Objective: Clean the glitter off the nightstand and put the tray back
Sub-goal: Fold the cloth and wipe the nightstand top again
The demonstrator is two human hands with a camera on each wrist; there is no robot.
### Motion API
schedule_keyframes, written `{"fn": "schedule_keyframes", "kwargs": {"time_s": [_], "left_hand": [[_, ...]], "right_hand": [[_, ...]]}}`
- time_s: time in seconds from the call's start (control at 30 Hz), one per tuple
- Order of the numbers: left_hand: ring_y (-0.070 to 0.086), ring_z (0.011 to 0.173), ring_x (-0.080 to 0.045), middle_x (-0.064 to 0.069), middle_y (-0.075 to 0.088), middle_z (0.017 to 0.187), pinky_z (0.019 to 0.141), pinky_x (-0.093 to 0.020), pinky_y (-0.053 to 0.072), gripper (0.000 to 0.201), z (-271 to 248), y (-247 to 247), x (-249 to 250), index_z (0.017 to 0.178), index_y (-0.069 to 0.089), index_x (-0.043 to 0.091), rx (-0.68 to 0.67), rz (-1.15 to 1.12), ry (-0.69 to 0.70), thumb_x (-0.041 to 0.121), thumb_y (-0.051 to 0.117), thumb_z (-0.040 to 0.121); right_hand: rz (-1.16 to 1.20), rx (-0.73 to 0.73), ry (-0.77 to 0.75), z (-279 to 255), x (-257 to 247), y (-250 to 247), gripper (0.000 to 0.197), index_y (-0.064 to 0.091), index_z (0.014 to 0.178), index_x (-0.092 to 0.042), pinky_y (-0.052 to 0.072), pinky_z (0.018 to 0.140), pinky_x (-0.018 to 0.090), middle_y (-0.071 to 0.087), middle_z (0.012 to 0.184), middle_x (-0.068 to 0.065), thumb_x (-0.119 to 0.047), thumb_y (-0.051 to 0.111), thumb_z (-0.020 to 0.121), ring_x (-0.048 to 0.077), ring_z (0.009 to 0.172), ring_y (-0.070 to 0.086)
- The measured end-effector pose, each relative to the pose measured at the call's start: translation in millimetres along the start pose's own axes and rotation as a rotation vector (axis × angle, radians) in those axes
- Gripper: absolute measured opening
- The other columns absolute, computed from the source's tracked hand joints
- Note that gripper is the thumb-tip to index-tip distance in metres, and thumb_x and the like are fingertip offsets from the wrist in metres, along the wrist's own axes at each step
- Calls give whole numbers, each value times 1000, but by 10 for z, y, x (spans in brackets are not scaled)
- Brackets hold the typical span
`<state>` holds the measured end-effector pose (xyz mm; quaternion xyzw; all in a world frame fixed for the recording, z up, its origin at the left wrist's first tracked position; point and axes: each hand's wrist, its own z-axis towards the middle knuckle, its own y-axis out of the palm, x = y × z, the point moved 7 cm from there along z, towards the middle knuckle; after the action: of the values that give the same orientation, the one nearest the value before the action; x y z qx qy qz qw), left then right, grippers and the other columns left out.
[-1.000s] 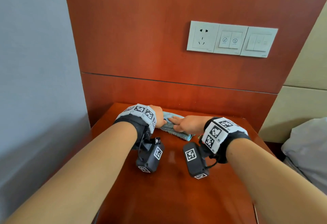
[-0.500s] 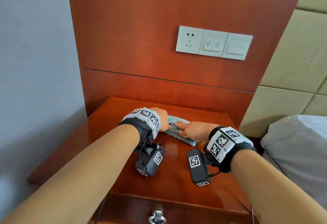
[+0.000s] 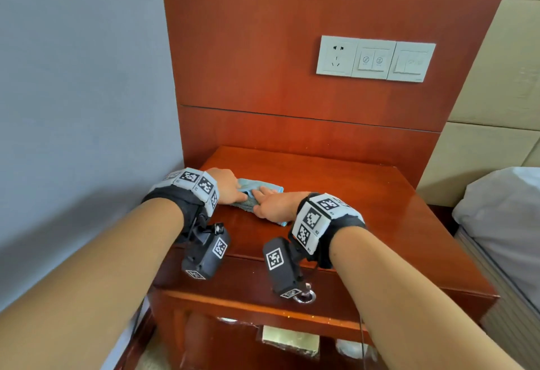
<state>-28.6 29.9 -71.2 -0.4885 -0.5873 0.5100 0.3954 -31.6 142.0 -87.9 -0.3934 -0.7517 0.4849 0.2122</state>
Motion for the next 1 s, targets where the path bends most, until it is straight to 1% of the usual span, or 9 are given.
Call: {"fn": "schedule_keyframes", "kwargs": {"time_s": [0.17, 0.37, 0.43, 0.53, 0.6, 0.67, 0.73, 0.87, 1.0], "left_hand": [[57, 116, -27, -11, 60, 129, 98, -34, 44, 46, -413, 64, -473, 127, 60, 14, 10, -48, -78, 45, 42, 98], [52, 124, -25, -8, 53, 139, 101, -30, 39, 46, -778, 104, -692, 135, 56, 19, 3, -97, -103, 44, 41, 99], [56, 116, -24, -7, 60, 129, 94, -30, 41, 43, -845, 114, -743, 128, 61, 18, 6, -110, -94, 45, 44, 98], [58, 97, -19, -1, 63, 100, 76, -26, 40, 37, -922, 152, -852, 113, 68, 18, 27, -162, -78, 45, 52, 94], [57, 93, -17, 3, 58, 91, 79, -27, 42, 33, -949, 193, -919, 105, 71, 20, 65, -233, -66, 46, 59, 89], [56, 88, -15, 6, 56, 87, 80, -28, 43, 27, -963, 211, -953, 92, 68, 23, 96, -299, -68, 47, 68, 82], [55, 81, -13, 7, 59, 83, 74, -26, 42, 29, -963, 203, -916, 83, 64, 22, 86, -362, -68, 46, 77, 74], [46, 69, -12, 3, 53, 75, 61, -22, 34, 42, -910, 162, -593, 70, 55, 16, -7, -372, -37, 43, 86, 63], [42, 68, -14, 2, 50, 70, 60, -26, 31, 49, -746, 133, -89, 60, 47, 20, -90, -330, 49, 48, 87, 56]], "right_hand": [[-17, 31, -64, 37, -564, 83, 60, -2, 154, -14, 4, 121, 46, -5, 162, 5, -30, 27, 105, 26, 150, -3], [-6, 36, -160, 10, -847, 179, 59, 2, 155, -15, 9, 120, 50, -5, 162, 3, -26, 29, 103, 28, 150, -2], [49, 61, -193, -53, -863, 181, 60, 6, 155, -22, 12, 121, 46, -1, 162, 0, -31, 31, 101, 28, 149, 6], [63, 120, -228, -183, -888, 120, 56, 21, 151, -36, 16, 120, 43, 11, 160, -3, -49, 32, 98, 29, 146, 16], [140, 200, -262, -263, -899, 57, 47, 47, 137, -39, 31, 112, 44, 35, 147, 2, -55, 39, 94, 32, 135, 33], [263, 287, -287, -318, -869, 30, 36, 64, 114, -34, 42, 100, 39, 47, 125, 3, -55, 50, 89, 26, 120, 44], [331, 316, -309, -354, -818, 34, 31, 67, 101, -27, 46, 92, 34, 49, 111, 0, -52, 63, 84, 23, 111, 49], [362, 222, -312, -404, -626, 33, 33, 69, 97, -16, 50, 86, 32, 63, 100, -4, -38, 79, 74, 17, 98, 60], [428, 165, -249, -495, -194, 64, 27, 69, 86, -20, 48, 80, 29, 61, 86, -8, -32, 85, 68, 12, 88, 57]]}}
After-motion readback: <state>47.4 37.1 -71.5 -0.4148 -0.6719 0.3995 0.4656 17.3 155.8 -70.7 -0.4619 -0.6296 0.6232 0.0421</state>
